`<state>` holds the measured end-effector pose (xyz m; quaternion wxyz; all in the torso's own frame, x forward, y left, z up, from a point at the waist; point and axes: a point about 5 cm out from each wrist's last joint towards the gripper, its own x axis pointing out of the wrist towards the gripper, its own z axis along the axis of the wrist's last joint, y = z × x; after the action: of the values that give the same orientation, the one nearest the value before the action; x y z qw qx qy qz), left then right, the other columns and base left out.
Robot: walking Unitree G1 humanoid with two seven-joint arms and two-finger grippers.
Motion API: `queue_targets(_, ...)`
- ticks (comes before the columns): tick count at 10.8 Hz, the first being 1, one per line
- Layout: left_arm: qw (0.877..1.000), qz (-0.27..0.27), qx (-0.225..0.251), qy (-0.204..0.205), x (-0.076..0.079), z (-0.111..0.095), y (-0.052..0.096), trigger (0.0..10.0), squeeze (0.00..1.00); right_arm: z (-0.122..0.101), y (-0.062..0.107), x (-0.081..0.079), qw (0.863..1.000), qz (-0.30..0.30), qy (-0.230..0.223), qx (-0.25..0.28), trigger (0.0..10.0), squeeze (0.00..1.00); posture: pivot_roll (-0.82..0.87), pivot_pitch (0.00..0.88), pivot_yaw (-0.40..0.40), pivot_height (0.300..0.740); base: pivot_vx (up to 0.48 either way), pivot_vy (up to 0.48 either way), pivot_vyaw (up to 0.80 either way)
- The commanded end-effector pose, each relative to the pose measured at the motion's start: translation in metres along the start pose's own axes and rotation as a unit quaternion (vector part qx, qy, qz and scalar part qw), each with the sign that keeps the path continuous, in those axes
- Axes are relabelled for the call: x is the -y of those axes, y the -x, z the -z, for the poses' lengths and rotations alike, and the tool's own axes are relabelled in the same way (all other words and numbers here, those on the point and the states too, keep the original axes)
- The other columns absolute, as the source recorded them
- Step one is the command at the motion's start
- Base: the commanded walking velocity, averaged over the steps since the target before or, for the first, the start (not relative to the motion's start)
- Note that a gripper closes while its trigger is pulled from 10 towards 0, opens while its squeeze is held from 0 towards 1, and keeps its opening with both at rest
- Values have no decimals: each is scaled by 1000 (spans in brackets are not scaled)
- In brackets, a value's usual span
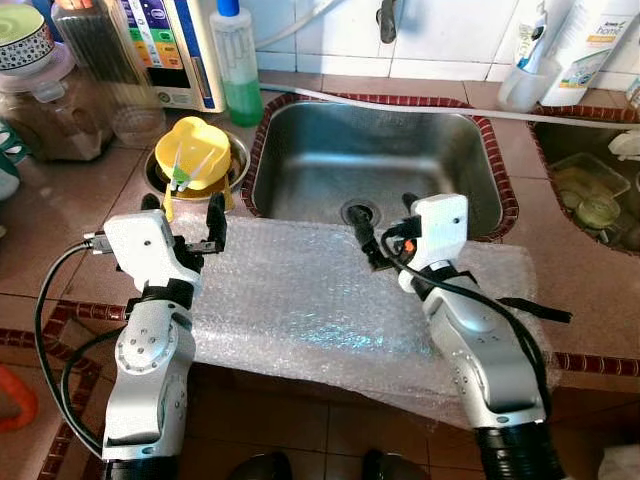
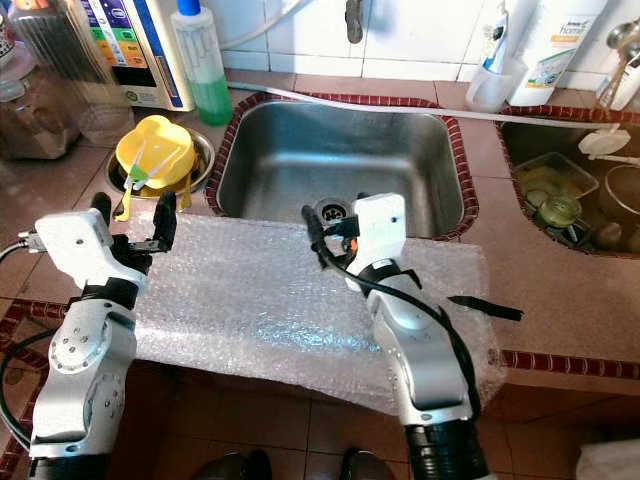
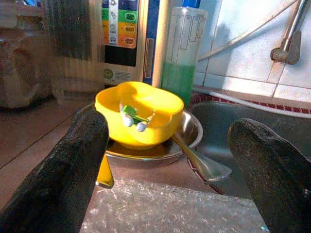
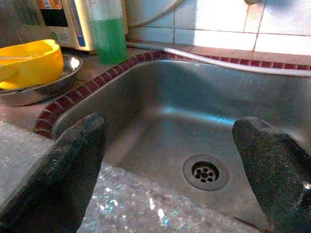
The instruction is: Kitchen organization
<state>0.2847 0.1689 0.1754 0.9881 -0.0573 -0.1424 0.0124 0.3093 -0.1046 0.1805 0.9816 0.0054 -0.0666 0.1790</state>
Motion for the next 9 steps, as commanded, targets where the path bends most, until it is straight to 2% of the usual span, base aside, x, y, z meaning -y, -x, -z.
queue_targets(1,1000,-6,-4,-4,-1,3,2,10000,0,-5,-1,1,1000,3,0,11,10000,0,-51,197,28,740,0,0,0)
queue_targets(6,1000,-4,-3,-5,1,4,1,10000,0,-6,-1,0,1000,5,0,15,10000,0,-51,193,31,740,0,0,0)
queue_targets(8,1000,1,-2,-3,4,3,-1,10000,0,-6,-1,0,1000,6,0,14,10000,0,-51,192,32,740,0,0,-766)
queue_targets(9,1000,4,-2,-2,5,4,-1,10000,0,-6,-1,0,1000,7,2,17,10000,0,-57,190,35,740,0,0,0)
